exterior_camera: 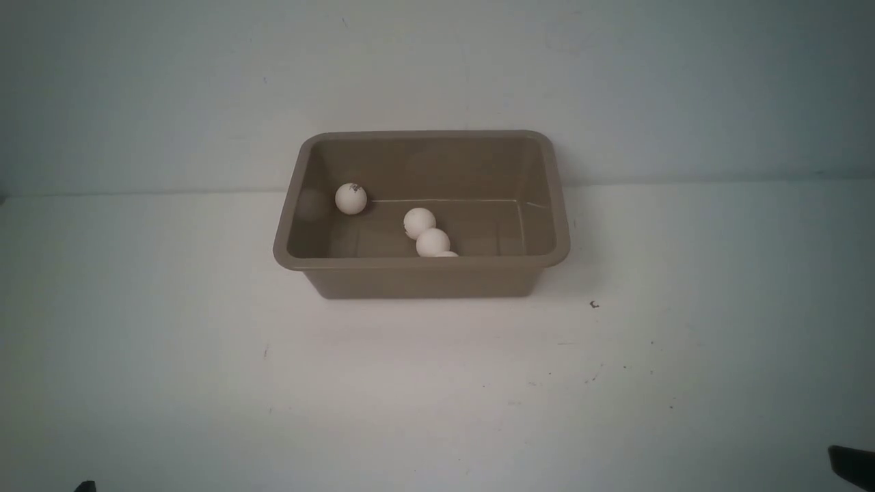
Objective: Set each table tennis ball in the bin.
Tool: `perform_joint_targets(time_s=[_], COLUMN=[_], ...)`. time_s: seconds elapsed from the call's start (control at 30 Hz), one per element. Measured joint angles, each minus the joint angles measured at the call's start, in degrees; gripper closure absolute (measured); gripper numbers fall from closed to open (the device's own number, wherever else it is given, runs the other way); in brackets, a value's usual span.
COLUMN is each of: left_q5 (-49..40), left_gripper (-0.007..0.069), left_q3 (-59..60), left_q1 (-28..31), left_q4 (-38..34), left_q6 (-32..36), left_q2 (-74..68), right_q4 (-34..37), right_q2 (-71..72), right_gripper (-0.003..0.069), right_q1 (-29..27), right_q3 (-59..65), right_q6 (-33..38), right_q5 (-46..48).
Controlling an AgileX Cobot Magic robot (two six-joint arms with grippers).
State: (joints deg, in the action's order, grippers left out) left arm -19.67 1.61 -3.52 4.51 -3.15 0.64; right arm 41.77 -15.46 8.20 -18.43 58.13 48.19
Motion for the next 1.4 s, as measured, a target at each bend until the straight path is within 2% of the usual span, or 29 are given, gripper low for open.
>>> perform_joint_targets(time_s=[0.13,1.27,1.4], left_q5=[-2.71,-2.76,-2.76], left_gripper=[0.0041,0.0041,0.0041], left_q3=[-0.07,-0.12,-0.12], left_q1=[0.0,0.0,0.0], left_q4=[-0.02,-0.31,-0.31], left_q6=[0.0,-0.01,-0.01], left_q2=[0.0,0.0,0.0], right_q4=[0.0,-0.2,-0.5], right_q2=[0.0,0.11,0.11], right_gripper=[0.008,0.008,0.008], right_q1=[0.0,0.0,0.0], right_q3=[0.0,0.0,0.0], right_q6=[0.0,0.16,1.83], right_q5=[1.06,2.15,0.6])
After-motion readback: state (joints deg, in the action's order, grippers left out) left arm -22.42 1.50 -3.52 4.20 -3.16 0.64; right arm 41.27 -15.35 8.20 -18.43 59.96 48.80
